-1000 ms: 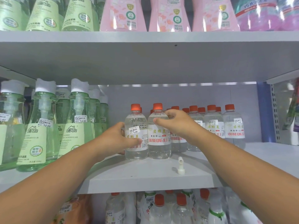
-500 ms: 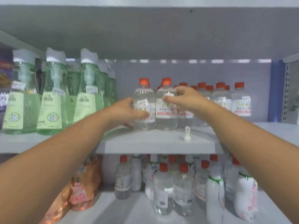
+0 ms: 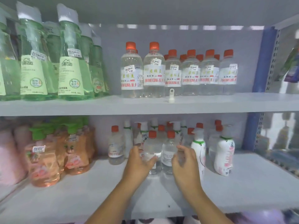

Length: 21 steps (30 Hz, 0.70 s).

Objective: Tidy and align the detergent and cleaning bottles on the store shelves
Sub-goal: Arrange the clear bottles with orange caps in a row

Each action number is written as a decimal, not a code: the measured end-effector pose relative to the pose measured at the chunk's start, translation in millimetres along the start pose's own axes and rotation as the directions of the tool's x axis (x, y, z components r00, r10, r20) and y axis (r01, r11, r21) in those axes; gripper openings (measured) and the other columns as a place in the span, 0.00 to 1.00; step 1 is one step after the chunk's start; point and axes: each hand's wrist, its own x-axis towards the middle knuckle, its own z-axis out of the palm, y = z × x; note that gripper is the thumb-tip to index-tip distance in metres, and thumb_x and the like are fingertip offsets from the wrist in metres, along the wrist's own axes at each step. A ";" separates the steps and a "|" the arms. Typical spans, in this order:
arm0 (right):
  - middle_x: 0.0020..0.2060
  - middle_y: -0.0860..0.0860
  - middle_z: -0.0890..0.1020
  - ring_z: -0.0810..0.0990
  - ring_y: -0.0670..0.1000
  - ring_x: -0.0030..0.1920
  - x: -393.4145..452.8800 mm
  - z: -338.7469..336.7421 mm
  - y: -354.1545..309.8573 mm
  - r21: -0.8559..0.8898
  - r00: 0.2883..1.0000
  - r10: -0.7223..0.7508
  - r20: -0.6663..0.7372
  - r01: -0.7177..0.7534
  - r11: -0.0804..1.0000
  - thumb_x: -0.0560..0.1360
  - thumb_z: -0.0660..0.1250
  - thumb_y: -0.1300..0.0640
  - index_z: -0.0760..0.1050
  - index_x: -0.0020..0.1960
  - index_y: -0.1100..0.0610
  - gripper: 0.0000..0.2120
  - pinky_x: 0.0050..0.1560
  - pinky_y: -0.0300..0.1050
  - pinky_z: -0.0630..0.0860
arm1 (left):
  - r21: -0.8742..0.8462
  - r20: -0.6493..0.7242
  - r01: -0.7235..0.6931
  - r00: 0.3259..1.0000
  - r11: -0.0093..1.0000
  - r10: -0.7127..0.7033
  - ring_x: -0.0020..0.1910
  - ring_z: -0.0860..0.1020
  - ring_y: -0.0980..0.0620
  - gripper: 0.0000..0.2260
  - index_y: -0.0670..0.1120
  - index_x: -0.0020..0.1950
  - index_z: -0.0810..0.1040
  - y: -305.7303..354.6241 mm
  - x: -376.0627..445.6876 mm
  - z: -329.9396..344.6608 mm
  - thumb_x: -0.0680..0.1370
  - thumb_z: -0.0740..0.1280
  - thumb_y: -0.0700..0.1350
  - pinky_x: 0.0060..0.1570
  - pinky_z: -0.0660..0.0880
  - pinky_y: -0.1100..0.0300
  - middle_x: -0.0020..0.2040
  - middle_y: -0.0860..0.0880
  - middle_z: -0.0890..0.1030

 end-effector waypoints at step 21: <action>0.54 0.41 0.86 0.83 0.43 0.56 -59.3 -77.5 -37.2 0.055 0.900 0.263 0.346 -0.300 0.952 0.69 0.81 0.56 0.76 0.64 0.41 0.28 0.57 0.41 0.81 | -0.114 0.042 0.030 0.999 0.993 -0.025 0.41 0.84 0.63 0.34 0.61 0.62 0.77 16.9 -102.5 -34.7 0.57 0.84 0.56 0.42 0.77 0.68 0.45 0.64 0.85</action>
